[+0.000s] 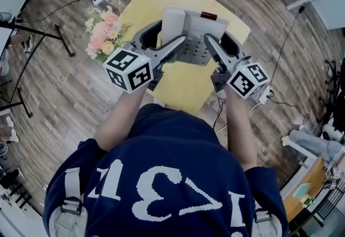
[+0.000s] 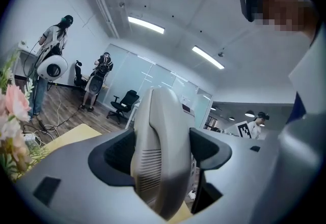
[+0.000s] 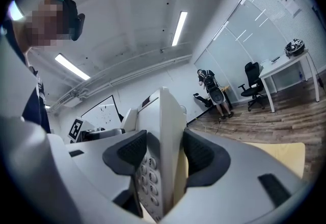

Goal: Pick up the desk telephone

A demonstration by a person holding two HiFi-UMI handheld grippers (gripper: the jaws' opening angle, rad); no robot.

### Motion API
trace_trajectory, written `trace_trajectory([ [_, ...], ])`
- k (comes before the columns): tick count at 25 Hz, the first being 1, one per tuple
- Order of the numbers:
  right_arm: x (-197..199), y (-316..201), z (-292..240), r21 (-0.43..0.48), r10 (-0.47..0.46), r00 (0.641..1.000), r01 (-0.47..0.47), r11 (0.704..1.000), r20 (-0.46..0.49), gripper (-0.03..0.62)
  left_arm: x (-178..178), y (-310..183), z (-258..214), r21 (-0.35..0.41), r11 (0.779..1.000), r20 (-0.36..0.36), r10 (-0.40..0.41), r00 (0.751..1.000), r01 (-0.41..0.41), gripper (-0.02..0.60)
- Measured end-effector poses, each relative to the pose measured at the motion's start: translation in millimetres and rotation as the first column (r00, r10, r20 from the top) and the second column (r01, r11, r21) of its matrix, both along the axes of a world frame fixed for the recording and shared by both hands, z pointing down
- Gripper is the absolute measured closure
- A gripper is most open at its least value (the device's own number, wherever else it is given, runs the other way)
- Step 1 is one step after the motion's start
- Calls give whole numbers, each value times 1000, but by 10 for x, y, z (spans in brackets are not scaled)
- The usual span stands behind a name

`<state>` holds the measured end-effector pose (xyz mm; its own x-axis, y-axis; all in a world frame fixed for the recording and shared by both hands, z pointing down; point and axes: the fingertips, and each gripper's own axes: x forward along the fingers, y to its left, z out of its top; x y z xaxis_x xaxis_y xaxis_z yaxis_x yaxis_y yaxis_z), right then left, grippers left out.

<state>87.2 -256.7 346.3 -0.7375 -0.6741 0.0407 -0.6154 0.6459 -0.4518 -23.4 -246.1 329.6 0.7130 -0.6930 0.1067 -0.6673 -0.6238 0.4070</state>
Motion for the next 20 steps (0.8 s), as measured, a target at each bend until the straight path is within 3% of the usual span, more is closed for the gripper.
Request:
trace_trajectory([
  [20,-36,16,-251,46,21,1000,-21,999,7,358,-36,3,-243,40,999,5,6,1000,-6,239],
])
